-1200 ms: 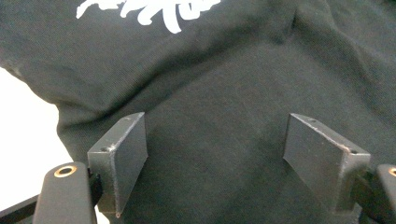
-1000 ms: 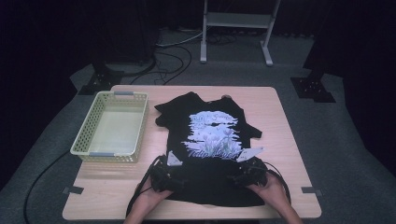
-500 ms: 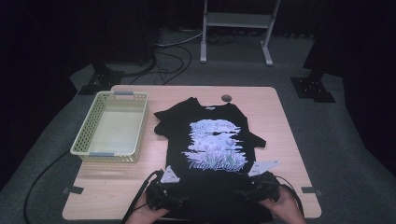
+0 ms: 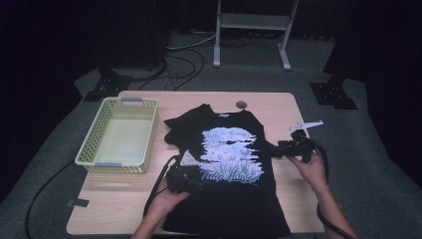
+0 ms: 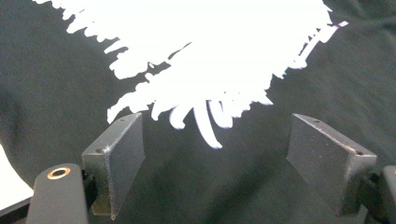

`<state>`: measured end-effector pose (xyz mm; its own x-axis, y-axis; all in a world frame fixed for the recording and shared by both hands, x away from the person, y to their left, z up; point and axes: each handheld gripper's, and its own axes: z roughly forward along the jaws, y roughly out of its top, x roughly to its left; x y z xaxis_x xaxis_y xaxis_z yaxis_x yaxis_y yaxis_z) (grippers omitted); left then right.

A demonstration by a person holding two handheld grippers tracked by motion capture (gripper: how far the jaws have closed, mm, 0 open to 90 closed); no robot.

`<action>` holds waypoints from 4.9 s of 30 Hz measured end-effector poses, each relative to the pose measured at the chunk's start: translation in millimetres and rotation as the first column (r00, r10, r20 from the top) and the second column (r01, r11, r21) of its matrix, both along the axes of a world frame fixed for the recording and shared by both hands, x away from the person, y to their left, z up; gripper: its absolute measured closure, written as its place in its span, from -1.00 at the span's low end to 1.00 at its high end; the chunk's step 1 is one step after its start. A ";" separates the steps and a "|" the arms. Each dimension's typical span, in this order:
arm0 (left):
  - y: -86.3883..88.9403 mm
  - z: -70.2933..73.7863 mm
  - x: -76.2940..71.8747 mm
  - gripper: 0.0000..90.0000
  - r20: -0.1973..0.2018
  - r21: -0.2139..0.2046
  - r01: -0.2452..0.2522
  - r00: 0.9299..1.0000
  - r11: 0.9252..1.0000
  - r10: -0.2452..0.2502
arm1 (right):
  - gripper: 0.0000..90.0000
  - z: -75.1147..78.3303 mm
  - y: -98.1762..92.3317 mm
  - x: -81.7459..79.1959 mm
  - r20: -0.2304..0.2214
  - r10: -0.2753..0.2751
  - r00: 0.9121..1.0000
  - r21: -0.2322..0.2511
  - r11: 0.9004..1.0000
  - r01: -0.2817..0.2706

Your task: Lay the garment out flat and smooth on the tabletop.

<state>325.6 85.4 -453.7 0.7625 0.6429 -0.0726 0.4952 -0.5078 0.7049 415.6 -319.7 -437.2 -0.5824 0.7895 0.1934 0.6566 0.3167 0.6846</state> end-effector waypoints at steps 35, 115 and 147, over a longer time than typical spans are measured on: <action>6.0 -16.5 18.2 -0.58 -0.048 0.010 -0.040 0.998 0.999 0.040 | 0.96 33.3 10.7 27.6 0.035 -0.070 0.997 -0.222 0.972 0.076; 5.7 -15.9 20.9 -0.58 -0.070 -0.002 -0.059 0.996 0.998 0.058 | 0.95 14.5 -12.6 51.8 -0.028 -0.193 0.981 -0.293 0.940 0.177; -7.4 -16.4 6.7 -0.58 -0.050 0.025 -0.050 0.997 0.998 0.051 | -0.18 -28.6 88.5 -67.9 -0.001 0.207 0.978 -0.192 0.960 -0.203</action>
<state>332.3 78.0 -470.1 0.7246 0.6826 -0.0949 0.5556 -0.4971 0.6664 347.7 -231.2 -465.8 -0.7378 0.6739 0.0383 0.5512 0.5688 0.6105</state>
